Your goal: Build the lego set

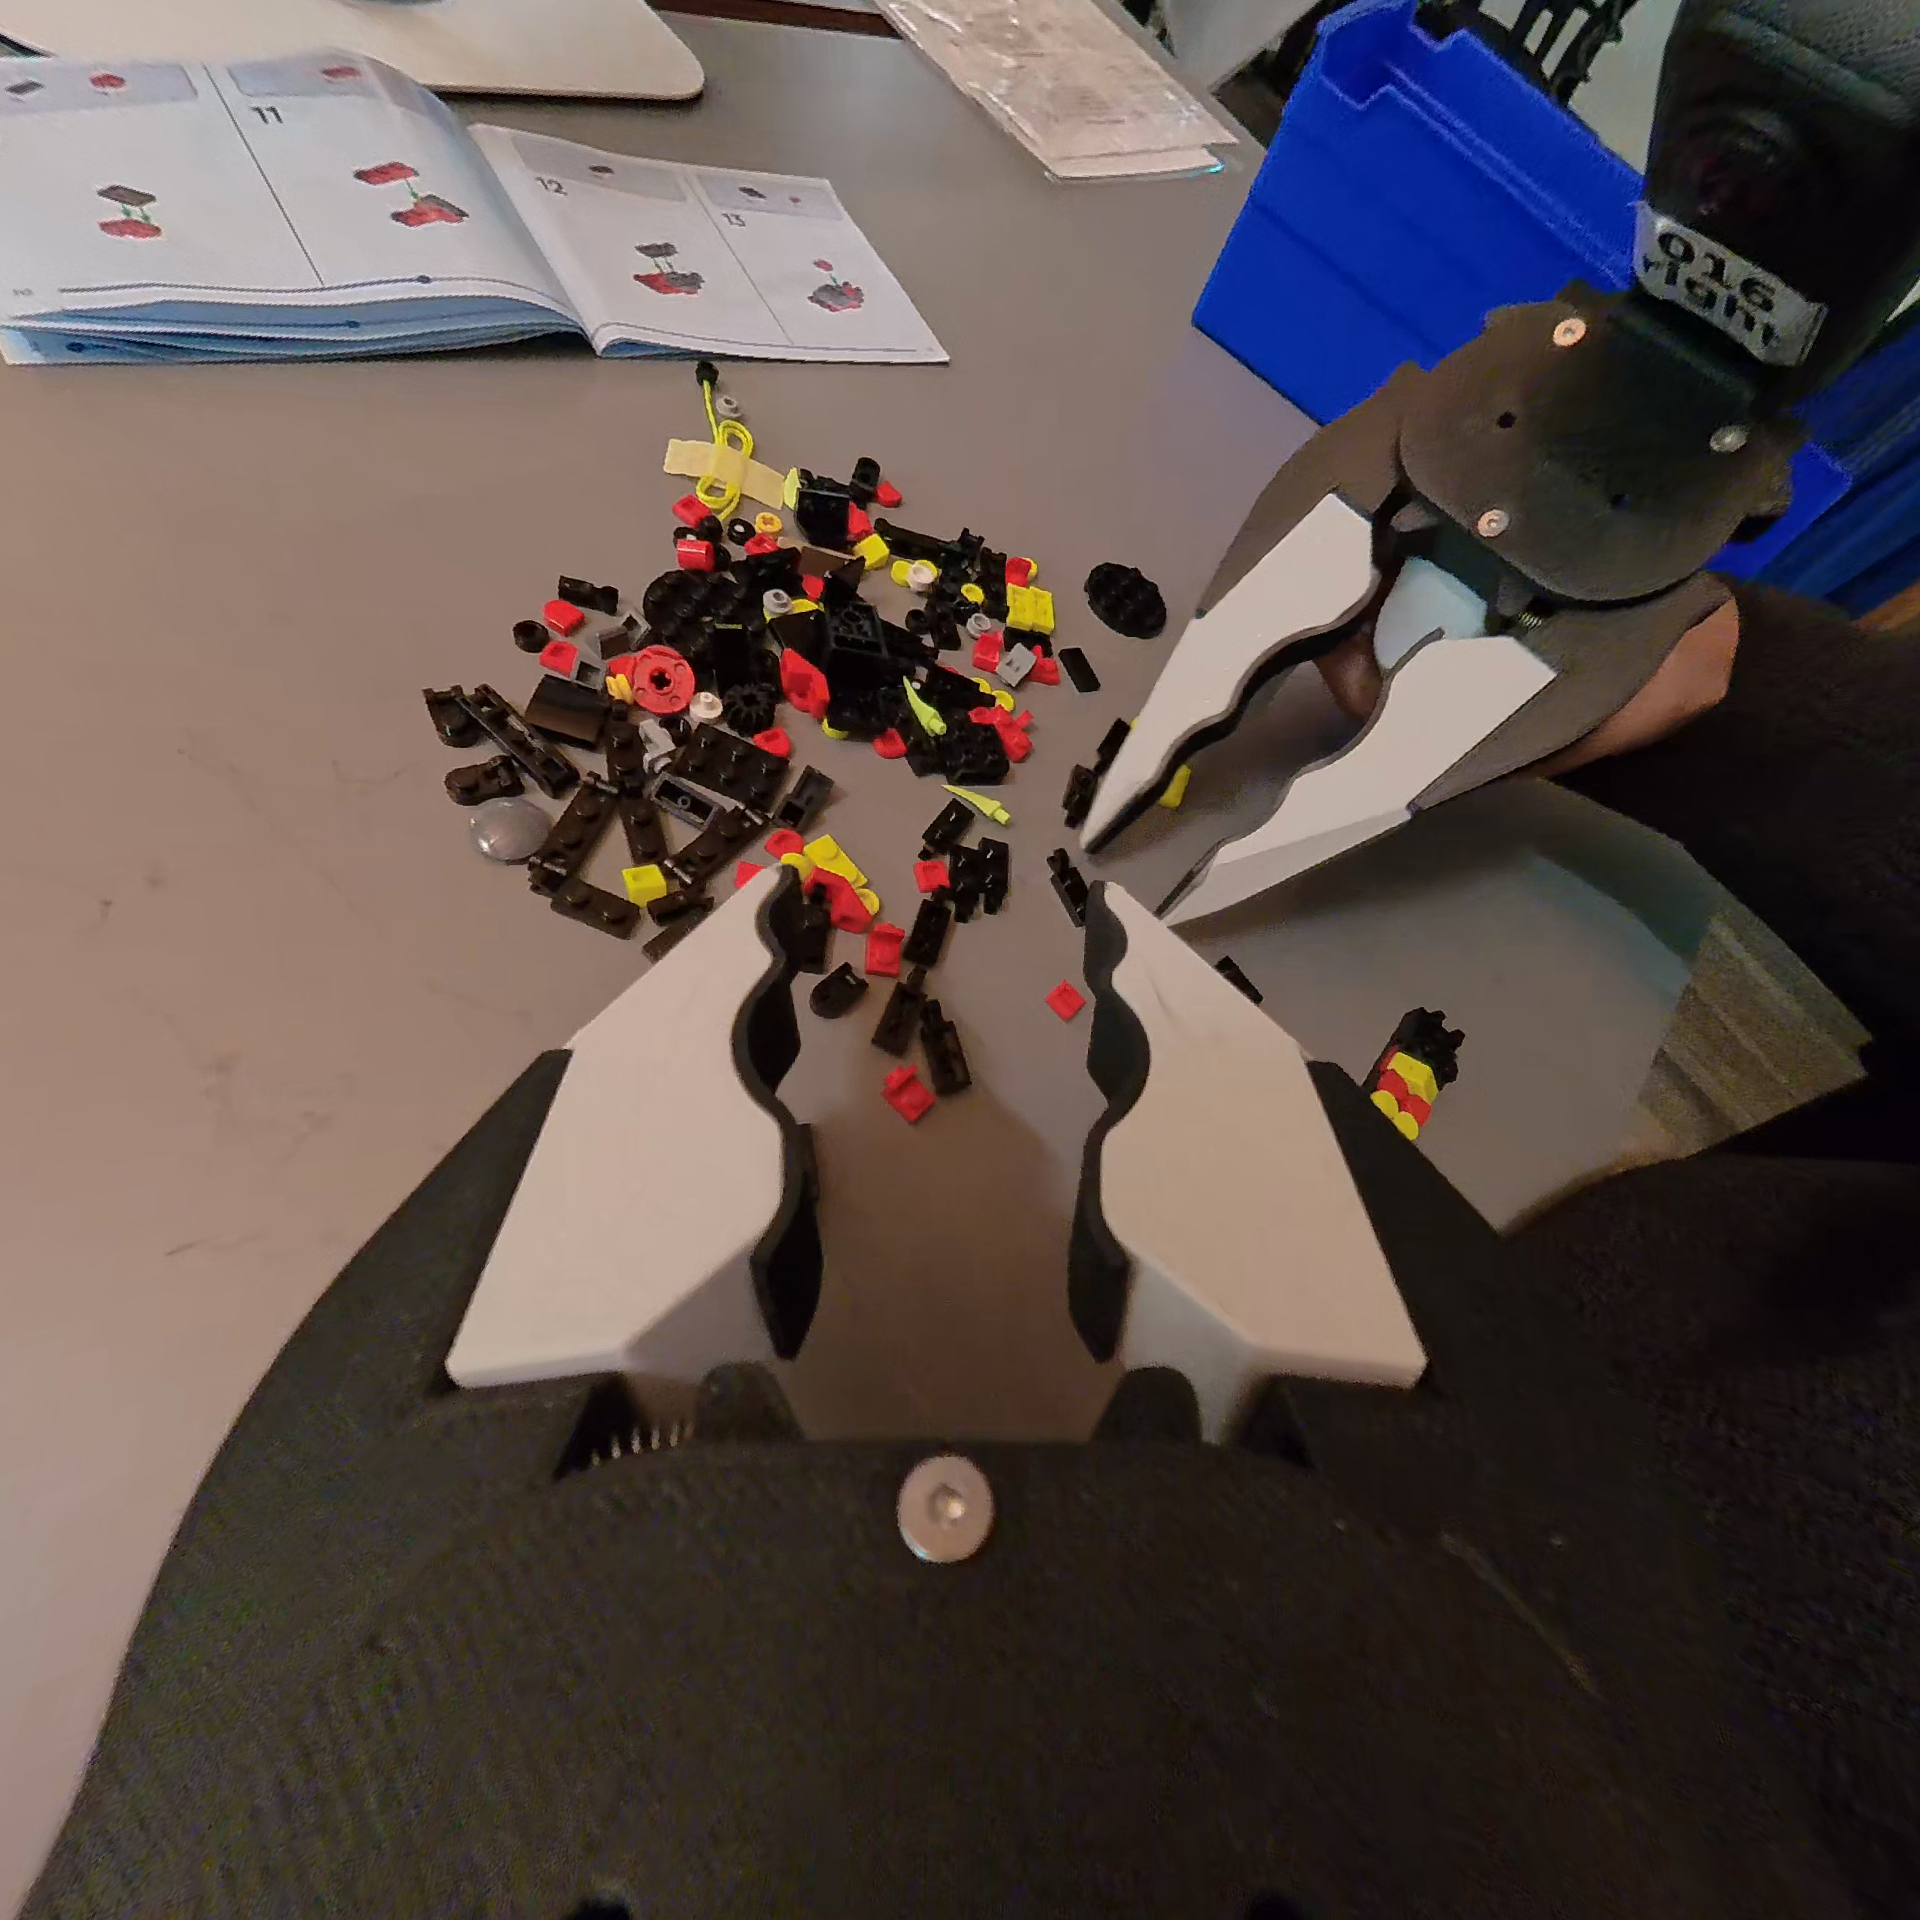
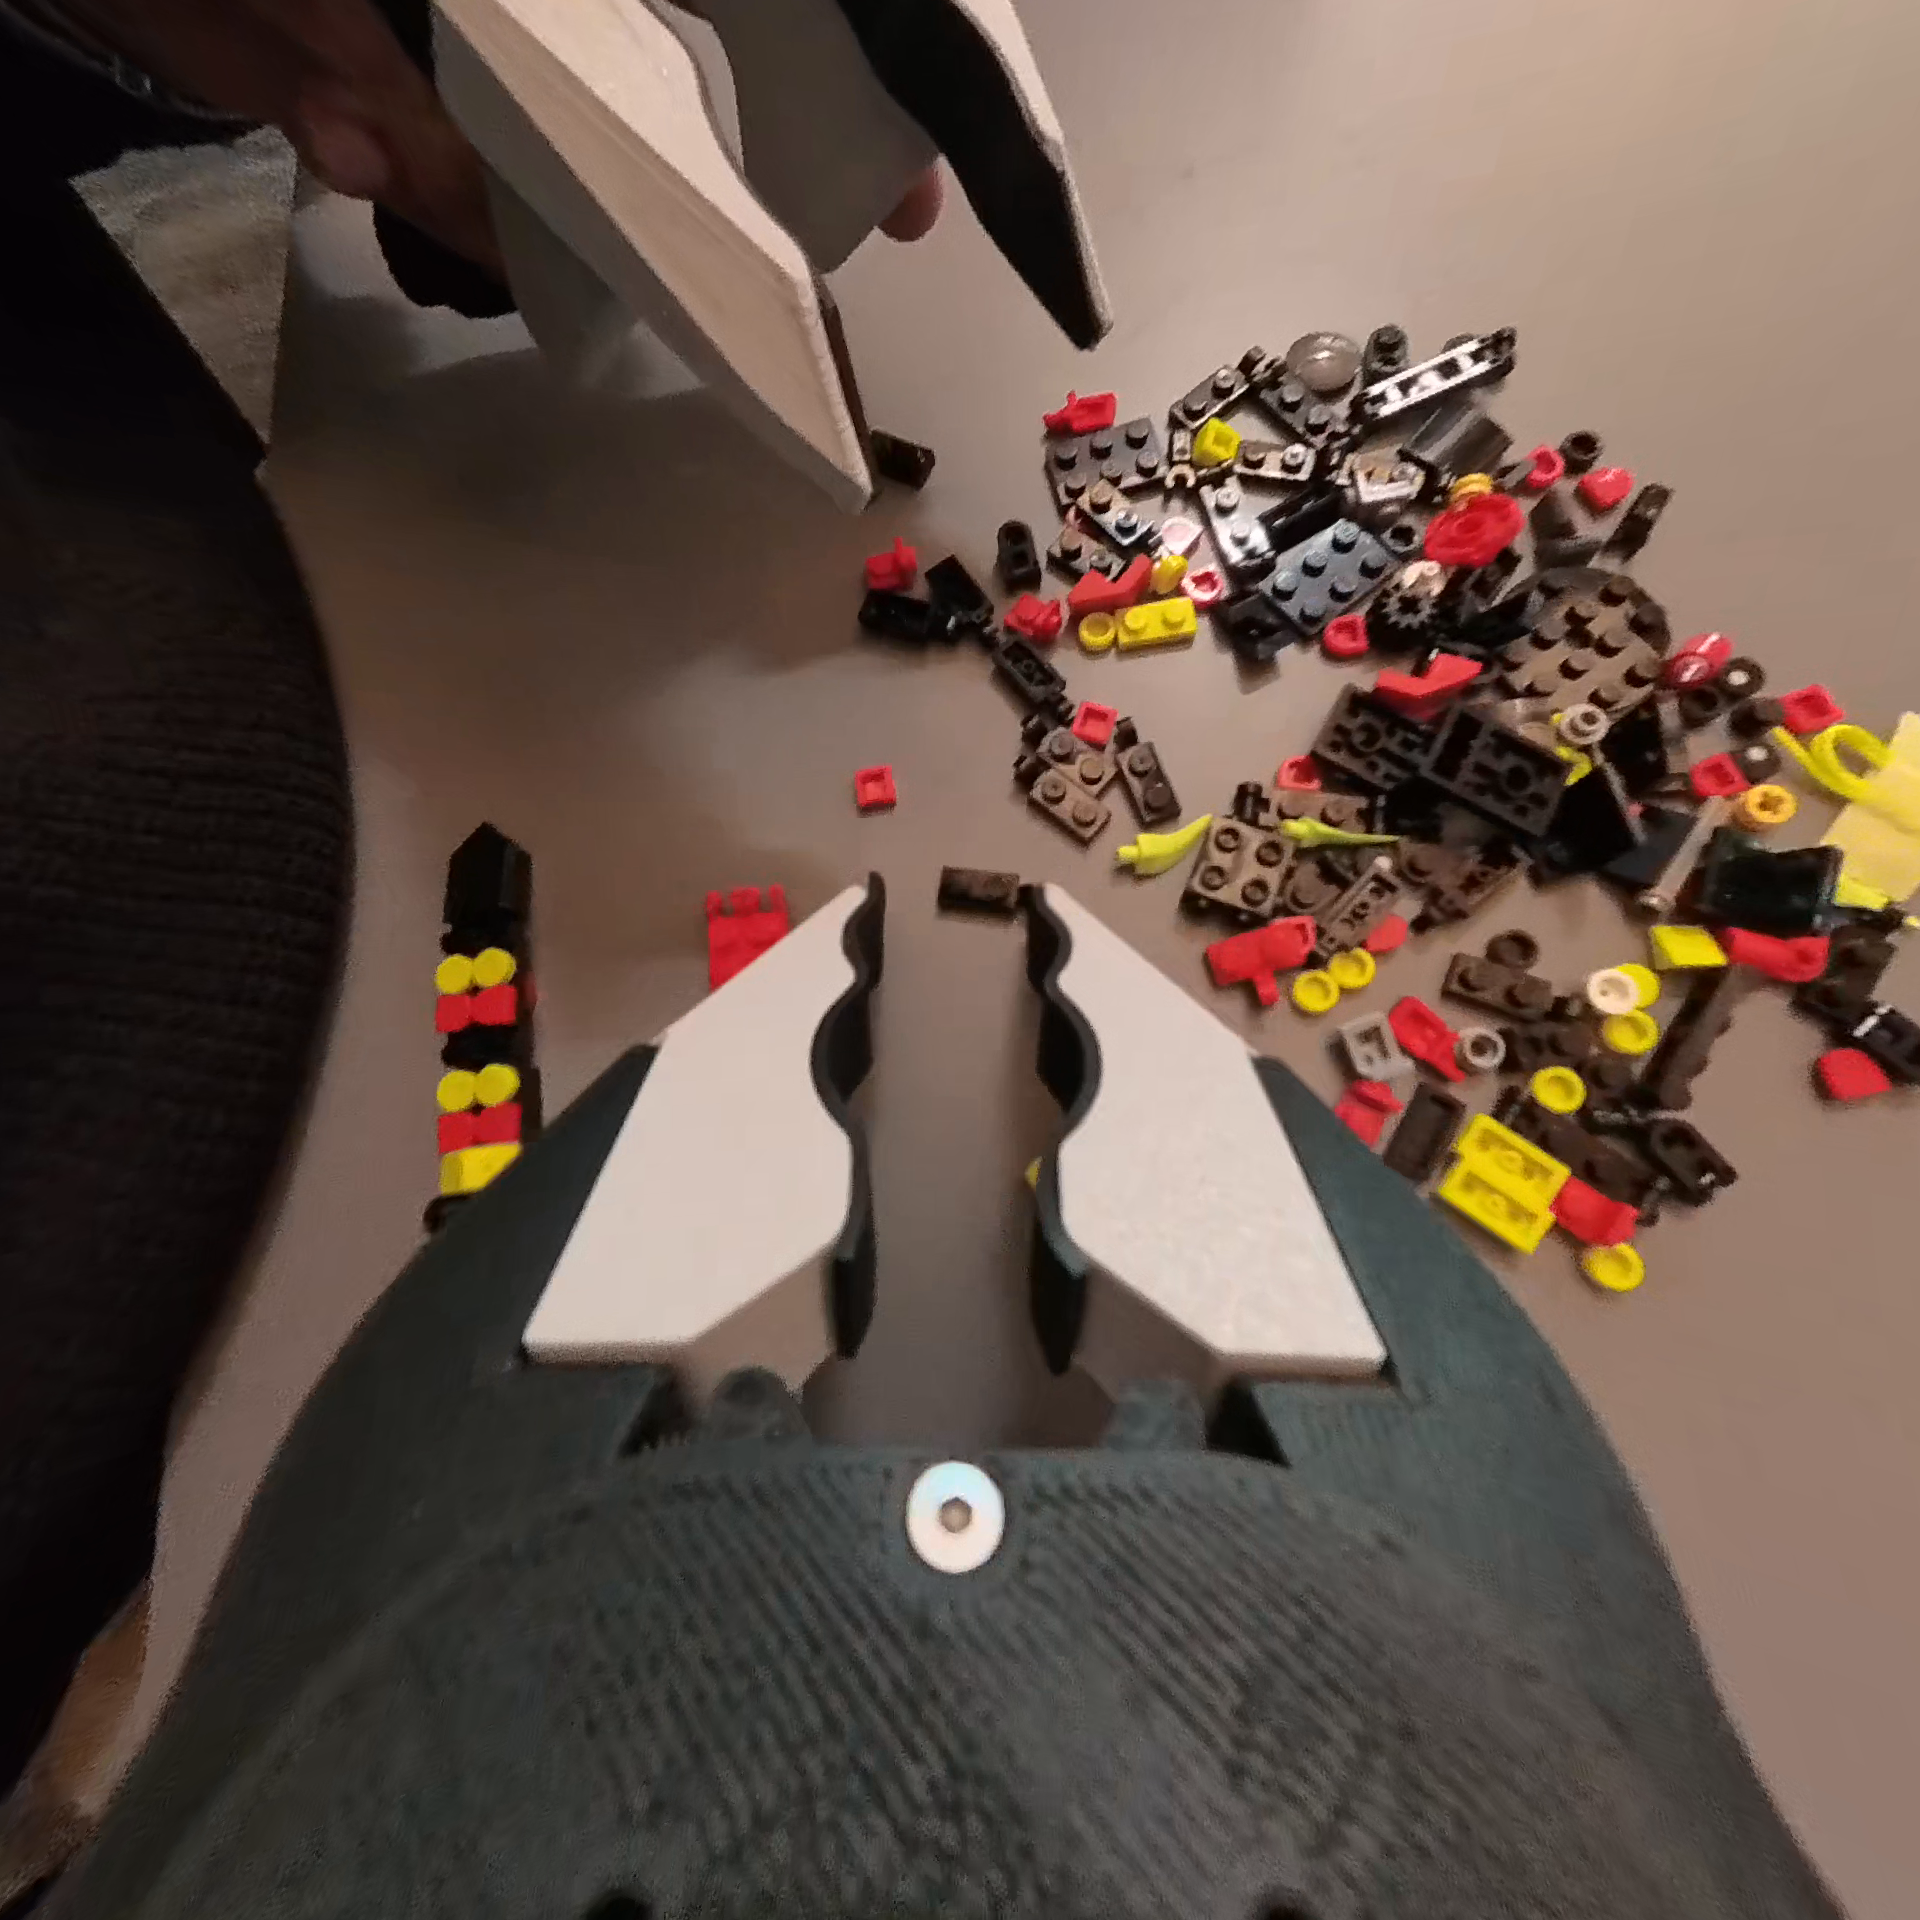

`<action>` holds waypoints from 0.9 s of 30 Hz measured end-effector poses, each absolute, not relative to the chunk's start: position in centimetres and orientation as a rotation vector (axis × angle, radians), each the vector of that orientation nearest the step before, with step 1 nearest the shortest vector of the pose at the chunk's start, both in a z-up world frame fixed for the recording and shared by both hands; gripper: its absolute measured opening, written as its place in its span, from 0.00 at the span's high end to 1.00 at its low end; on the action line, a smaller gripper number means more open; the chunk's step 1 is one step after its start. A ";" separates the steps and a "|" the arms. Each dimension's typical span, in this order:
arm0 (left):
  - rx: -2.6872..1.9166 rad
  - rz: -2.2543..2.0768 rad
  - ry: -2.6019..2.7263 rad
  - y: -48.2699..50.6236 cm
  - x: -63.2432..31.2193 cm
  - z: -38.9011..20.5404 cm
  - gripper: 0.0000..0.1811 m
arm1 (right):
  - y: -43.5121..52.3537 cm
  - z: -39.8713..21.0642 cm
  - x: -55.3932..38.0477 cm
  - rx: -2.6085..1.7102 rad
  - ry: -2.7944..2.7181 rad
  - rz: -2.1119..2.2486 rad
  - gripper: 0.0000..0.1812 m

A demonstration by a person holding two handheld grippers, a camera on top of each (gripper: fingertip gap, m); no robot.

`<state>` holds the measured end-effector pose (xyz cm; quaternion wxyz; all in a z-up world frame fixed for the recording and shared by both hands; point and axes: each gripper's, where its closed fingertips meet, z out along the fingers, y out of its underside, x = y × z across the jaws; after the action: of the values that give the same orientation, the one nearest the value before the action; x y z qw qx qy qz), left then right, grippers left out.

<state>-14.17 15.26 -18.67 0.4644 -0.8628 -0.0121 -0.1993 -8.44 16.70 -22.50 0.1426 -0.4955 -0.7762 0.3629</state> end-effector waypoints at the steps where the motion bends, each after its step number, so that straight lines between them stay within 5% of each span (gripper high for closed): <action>1: -2.121 -0.488 -0.026 15.2 -14.1 -18.7 0.71 | 16.6 -22.3 -8.1 -1.428 -2.248 1.067 0.88; 7: -2.133 -0.499 -0.007 15.1 -13.6 -18.9 0.72 | 16.9 -21.6 -8.6 -1.360 -2.190 1.085 0.87; 12: -2.149 -0.502 0.022 15.0 -13.0 -19.2 0.72 | 15.7 -22.4 -9.3 -1.359 -2.232 1.103 0.75; 27: -2.150 -0.536 0.046 14.7 -12.1 -19.1 0.72 | 16.1 -22.4 -7.5 -1.374 -2.274 1.106 0.86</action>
<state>-12.07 14.71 -19.13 0.4464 -0.8680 0.0187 -0.2165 -7.46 16.06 -22.41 0.1317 -0.4733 -0.7833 0.3809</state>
